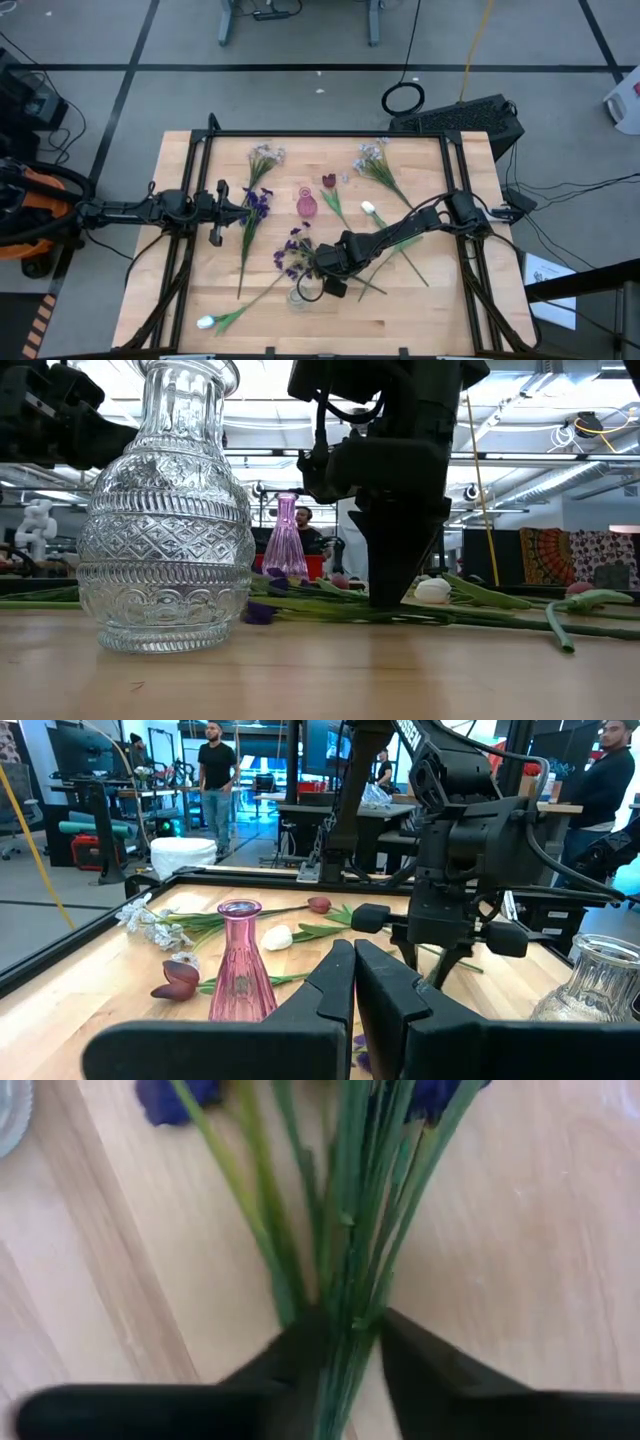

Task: Sort flowers into vase by color
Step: Put the right purple flowers into the transparent vase

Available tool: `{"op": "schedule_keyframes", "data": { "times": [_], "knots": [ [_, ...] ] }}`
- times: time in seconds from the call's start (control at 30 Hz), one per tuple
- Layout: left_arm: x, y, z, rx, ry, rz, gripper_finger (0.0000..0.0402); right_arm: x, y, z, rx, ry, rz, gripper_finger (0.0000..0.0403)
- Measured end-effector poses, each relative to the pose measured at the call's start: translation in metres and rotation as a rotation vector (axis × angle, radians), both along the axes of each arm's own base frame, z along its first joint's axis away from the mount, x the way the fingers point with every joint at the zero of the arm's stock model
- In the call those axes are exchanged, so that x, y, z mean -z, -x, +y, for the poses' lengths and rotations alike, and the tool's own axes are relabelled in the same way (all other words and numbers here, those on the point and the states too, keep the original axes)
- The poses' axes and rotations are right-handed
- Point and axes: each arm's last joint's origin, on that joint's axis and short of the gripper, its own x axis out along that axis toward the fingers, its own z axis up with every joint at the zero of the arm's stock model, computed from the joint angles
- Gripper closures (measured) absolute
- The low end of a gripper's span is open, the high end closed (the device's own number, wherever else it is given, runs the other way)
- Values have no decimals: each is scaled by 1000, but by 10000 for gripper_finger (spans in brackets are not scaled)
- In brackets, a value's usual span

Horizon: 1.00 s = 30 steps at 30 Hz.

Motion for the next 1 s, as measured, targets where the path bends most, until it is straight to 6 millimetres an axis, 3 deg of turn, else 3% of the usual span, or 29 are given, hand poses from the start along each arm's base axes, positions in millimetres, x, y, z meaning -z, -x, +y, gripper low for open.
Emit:
{"op": "schedule_keyframes", "data": {
  "times": [0.1, 0.23, 0.6, 0.7, 0.83, 1.0],
  "knots": [
    [0, 0, 0, 0, 0, 0, 381, -5, 2, 0, -36, 4, 3, 391],
    [0, 0, 0, 0, 0, -1, 381, -23, 10, 0, -45, 9, -1, 392],
    [0, 0, 0, 0, 0, 1, 381, -152, 60, -7, -19, 158, -359, 401],
    [0, 0, 0, 0, 0, 1, 381, -178, 74, -10, 35, 173, -458, 401],
    [0, 0, 0, 0, 0, 1, 381, -204, 88, -8, 105, 238, -614, 401],
    [0, 0, 0, 0, 0, 2, 381, -213, 87, 4, 164, 307, -753, 401]
  ]
}}
